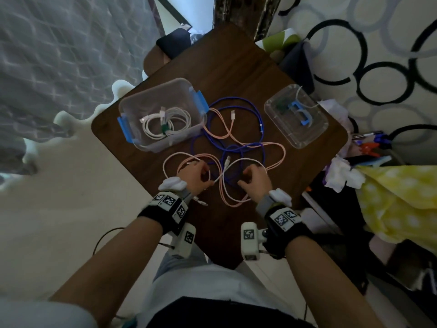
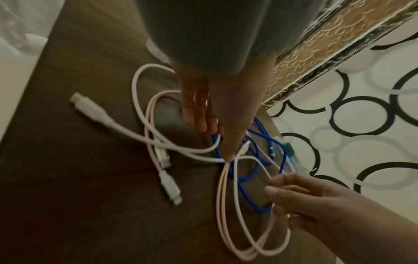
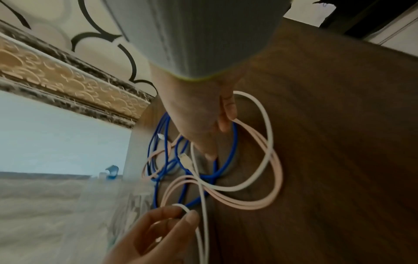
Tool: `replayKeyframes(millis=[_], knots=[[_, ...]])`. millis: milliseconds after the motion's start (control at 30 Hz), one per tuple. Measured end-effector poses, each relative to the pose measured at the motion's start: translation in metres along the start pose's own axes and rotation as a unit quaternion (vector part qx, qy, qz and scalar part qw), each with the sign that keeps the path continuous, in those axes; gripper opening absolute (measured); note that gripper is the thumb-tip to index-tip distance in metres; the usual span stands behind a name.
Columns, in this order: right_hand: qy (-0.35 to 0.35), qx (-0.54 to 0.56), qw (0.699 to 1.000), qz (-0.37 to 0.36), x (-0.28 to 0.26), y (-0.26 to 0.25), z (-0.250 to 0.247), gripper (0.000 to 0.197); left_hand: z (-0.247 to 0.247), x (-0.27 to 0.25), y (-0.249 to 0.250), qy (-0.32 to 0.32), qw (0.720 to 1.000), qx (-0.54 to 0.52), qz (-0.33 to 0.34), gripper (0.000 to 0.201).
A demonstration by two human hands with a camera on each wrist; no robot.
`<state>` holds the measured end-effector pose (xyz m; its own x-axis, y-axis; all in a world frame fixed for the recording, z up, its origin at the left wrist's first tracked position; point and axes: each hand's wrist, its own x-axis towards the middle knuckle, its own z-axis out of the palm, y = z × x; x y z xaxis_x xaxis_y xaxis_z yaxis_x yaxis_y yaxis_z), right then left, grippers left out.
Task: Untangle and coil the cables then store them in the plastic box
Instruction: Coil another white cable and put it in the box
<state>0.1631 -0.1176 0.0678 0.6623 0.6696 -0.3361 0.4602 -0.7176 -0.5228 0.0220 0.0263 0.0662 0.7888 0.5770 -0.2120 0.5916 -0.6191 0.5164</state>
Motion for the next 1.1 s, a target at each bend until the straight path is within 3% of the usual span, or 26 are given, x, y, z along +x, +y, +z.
replayKeyframes(millis=[100, 167, 267, 467, 533, 600, 700, 800, 900, 1000, 1033, 1100], knots=[[-0.087, -0.034, 0.994, -0.048, -0.005, -0.009, 0.019, 0.036, 0.003, -0.003, -0.008, -0.059, 0.996, 0.036, -0.060, 0.042], [-0.108, -0.068, 0.989, -0.076, -0.005, -0.015, 0.026, 0.035, 0.001, -0.005, -0.014, -0.050, 0.994, 0.043, -0.085, 0.032], [-0.091, -0.083, 0.987, -0.104, -0.001, -0.025, 0.025, 0.023, -0.011, -0.009, -0.018, 0.008, 0.997, 0.003, -0.079, 0.019], [0.000, 0.067, 0.990, -0.124, -0.014, -0.047, -0.011, 0.003, -0.039, -0.017, -0.022, 0.103, 0.988, -0.078, -0.079, 0.038], [0.047, 0.090, 0.981, -0.165, -0.020, -0.051, -0.029, 0.001, -0.046, -0.018, -0.015, 0.148, 0.983, -0.094, -0.046, 0.046], [0.059, 0.097, 0.970, -0.214, -0.024, -0.058, -0.045, 0.006, -0.055, -0.017, -0.002, 0.166, 0.980, -0.100, 0.052, 0.049], [0.052, 0.108, 0.955, -0.271, -0.027, -0.070, -0.061, 0.008, -0.063, -0.011, 0.020, 0.098, 0.976, -0.090, 0.173, 0.034], [0.094, 0.126, 0.941, -0.301, -0.027, -0.071, -0.065, 0.009, -0.066, -0.019, 0.039, 0.025, 0.973, -0.194, 0.121, 0.024], [0.111, 0.132, 0.953, -0.249, -0.020, -0.055, -0.058, 0.017, -0.068, -0.027, 0.045, 0.060, 0.908, -0.410, 0.069, 0.024], [0.080, 0.152, 0.971, -0.164, -0.011, -0.033, -0.051, 0.015, -0.078, -0.023, 0.042, 0.111, 0.789, -0.604, 0.023, 0.027], [0.068, 0.168, 0.973, -0.143, -0.010, -0.027, -0.048, 0.014, -0.081, -0.020, 0.040, 0.114, 0.759, -0.641, 0.005, 0.029], [0.054, 0.192, 0.973, -0.119, -0.013, -0.021, -0.041, 0.016, -0.083, -0.017, 0.038, 0.102, 0.726, -0.680, -0.013, 0.029]])
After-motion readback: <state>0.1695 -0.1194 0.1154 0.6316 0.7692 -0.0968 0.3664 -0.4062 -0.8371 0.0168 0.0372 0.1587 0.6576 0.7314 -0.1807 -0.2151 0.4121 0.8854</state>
